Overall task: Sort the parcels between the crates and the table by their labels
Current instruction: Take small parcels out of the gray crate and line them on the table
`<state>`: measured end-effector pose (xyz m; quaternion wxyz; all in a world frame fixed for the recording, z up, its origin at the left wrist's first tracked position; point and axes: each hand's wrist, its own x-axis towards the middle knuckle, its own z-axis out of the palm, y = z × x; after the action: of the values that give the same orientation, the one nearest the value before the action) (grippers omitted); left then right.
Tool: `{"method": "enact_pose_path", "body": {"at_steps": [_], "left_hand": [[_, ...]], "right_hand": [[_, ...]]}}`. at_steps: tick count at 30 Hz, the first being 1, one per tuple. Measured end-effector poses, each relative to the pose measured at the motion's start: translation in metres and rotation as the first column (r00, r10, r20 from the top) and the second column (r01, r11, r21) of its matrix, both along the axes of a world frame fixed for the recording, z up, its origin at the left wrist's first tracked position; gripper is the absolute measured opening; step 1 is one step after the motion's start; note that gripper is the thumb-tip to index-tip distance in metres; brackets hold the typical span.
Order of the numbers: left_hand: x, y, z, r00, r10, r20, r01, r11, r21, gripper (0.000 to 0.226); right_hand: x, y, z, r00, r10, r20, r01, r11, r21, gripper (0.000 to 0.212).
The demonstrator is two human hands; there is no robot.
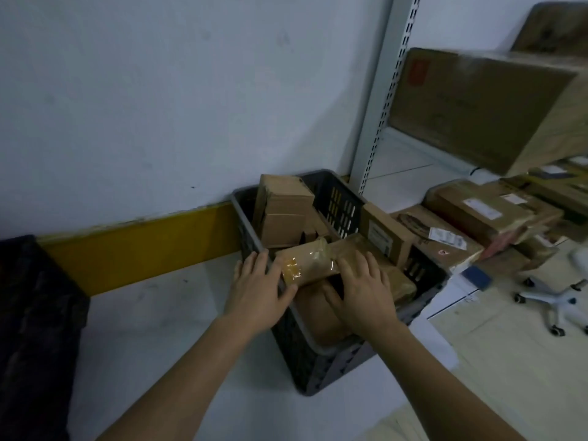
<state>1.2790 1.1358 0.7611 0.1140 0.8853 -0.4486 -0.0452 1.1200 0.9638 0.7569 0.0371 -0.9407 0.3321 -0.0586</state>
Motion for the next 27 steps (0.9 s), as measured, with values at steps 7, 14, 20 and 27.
{"method": "enact_pose_path", "body": {"at_steps": [7,14,20,27], "left_hand": [[0.015,-0.055,-0.008,0.998,-0.049,-0.029,0.047,0.998,-0.047,0.078],[0.018,-0.089,-0.02,0.999,-0.042,-0.032,0.042,0.999,-0.022,0.077],[0.006,-0.118,-0.019,0.999,0.018,-0.034,-0.018,1.0,-0.024,0.076],[-0.006,-0.153,0.013,0.974,0.067,-0.216,-0.119,0.964,-0.239,0.079]], "right_hand": [[0.014,-0.066,0.022,0.993,-0.104,0.052,0.112,0.974,-0.195,0.074],[0.009,-0.127,0.028,0.98,-0.2,-0.008,0.198,0.974,-0.113,0.084],[0.007,-0.16,0.027,0.995,-0.064,0.071,0.063,0.998,0.012,0.071],[0.0,-0.185,0.089,0.865,0.227,0.447,-0.249,0.968,-0.009,0.072]]}}
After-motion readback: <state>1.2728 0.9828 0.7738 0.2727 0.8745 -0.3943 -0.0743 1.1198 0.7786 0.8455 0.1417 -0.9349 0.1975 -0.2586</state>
